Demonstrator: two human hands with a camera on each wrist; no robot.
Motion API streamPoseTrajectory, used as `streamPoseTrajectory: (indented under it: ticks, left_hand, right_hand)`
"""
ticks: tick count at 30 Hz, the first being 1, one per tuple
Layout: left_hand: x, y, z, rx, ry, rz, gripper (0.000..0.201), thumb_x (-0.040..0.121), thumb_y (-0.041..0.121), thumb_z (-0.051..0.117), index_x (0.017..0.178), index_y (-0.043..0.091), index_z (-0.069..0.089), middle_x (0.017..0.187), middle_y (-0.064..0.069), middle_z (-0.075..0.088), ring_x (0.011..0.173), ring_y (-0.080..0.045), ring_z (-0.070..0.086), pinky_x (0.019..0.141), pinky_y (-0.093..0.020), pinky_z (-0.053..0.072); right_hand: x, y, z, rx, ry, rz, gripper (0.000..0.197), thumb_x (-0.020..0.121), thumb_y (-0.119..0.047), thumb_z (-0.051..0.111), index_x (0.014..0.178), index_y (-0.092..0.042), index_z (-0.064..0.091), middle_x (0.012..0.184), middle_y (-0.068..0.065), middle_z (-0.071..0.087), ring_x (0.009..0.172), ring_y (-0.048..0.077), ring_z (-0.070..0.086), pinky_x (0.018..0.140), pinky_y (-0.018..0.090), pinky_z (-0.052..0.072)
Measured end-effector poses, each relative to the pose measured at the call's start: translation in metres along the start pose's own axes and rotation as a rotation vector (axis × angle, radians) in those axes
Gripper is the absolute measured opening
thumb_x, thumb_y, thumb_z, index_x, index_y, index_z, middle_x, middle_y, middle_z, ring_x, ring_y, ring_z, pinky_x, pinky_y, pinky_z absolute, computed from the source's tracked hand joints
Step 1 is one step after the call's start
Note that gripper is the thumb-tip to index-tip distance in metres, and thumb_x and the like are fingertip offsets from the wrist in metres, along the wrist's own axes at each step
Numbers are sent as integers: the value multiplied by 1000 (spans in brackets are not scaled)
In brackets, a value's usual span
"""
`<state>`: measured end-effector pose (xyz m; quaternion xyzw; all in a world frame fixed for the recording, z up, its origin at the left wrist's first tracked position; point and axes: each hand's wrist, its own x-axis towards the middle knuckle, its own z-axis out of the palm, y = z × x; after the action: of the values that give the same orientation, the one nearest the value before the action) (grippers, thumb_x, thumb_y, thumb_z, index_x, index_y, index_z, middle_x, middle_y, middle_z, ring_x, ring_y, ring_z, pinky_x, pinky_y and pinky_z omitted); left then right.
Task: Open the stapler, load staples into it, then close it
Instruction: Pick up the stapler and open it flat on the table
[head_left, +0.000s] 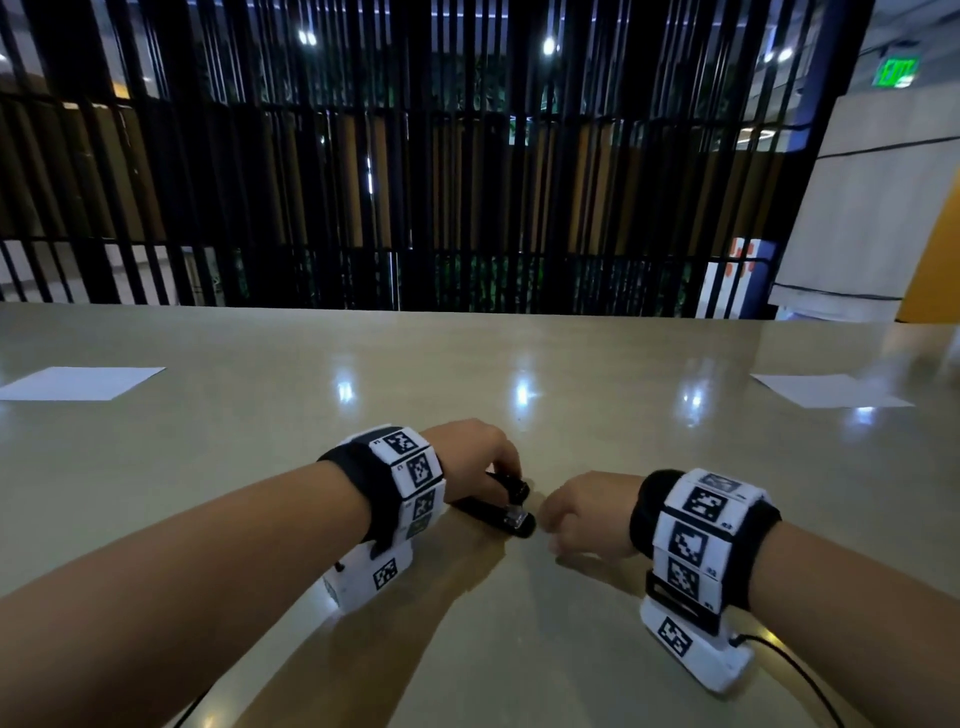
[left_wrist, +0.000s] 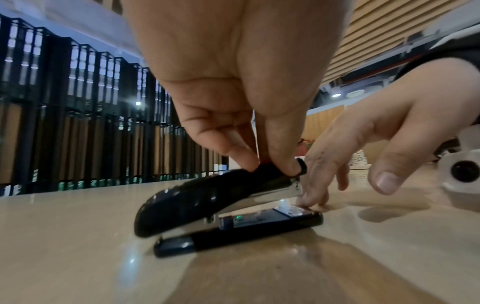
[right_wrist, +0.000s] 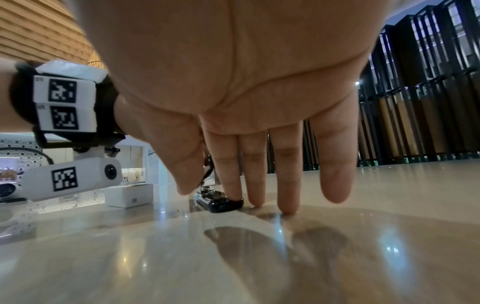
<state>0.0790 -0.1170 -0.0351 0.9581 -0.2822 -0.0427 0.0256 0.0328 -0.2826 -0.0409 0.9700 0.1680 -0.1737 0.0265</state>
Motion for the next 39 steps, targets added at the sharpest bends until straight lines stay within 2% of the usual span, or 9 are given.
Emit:
streamPoseTrajectory:
  ticks: [4, 8, 12, 17, 20, 25, 33, 36, 39]
  left_hand:
    - [2, 24, -1, 71, -21, 41, 33, 81, 38, 66, 112, 26, 67, 109, 4, 67, 99, -19, 62, 81, -33, 50]
    - [1, 42, -2, 101, -36, 60, 36, 83, 40, 65, 113, 20, 66, 108, 2, 68, 97, -19, 63, 73, -28, 45]
    - [-2, 51, 1, 80, -48, 55, 36, 86, 38, 62, 115, 17, 64, 110, -2, 67, 99, -21, 62, 77, -31, 49]
    - [-6, 59, 5, 109, -42, 72, 40, 90, 38, 56, 125, 18, 57, 114, -2, 66, 102, -23, 61, 76, -30, 44]
    - [-11, 63, 9, 87, -70, 101, 41, 92, 34, 53, 130, 18, 55, 116, -6, 63, 104, -25, 60, 83, -33, 46]
    - [-26, 61, -1, -13, -5, 96, 37, 94, 28, 51, 131, 19, 53, 123, -4, 59, 106, -19, 56, 91, -30, 45]
    - [-55, 41, -11, -263, 100, -3, 34, 95, 28, 52, 128, 26, 47, 123, 4, 59, 111, -14, 58, 96, -29, 48]
    - [-71, 26, -14, -342, 173, -36, 26, 93, 26, 55, 118, 28, 50, 113, 8, 62, 103, -10, 61, 90, -26, 50]
    - [-90, 5, -14, -455, 246, -84, 20, 86, 19, 65, 103, 22, 57, 101, 6, 68, 94, -11, 68, 88, -32, 55]
  right_hand:
    - [-18, 8, 9, -9, -10, -11, 40, 89, -33, 49, 127, -26, 61, 121, 1, 65, 108, 22, 60, 96, 37, 49]
    - [-32, 13, 10, -32, -35, -61, 46, 92, -35, 49, 137, -28, 52, 136, -2, 57, 120, 21, 55, 102, 35, 45]
    - [-38, 15, 13, -95, -34, -103, 49, 91, -40, 49, 138, -27, 50, 139, -2, 50, 123, 22, 51, 104, 38, 43]
    - [-41, 18, 16, -133, -34, -117, 46, 91, -40, 49, 136, -28, 50, 126, 1, 59, 105, 20, 56, 83, 29, 44]
    - [-44, 17, 16, -180, -45, -133, 43, 93, -36, 48, 134, -24, 53, 129, 2, 54, 113, 23, 55, 94, 34, 47]
    - [-47, 17, 20, -213, -38, -149, 30, 87, -38, 49, 107, -21, 61, 124, 1, 56, 106, 25, 58, 91, 41, 52]
    - [-50, 21, 27, -173, -30, -149, 41, 86, -37, 47, 124, -26, 60, 121, 3, 63, 105, 25, 62, 91, 40, 54]
    - [-52, 24, 28, -182, -23, -159, 47, 90, -35, 47, 136, -27, 52, 132, -2, 56, 114, 23, 57, 96, 37, 50]
    - [-59, 27, 28, -177, -17, -169, 47, 91, -35, 46, 136, -28, 53, 136, -4, 52, 117, 23, 55, 98, 38, 48]
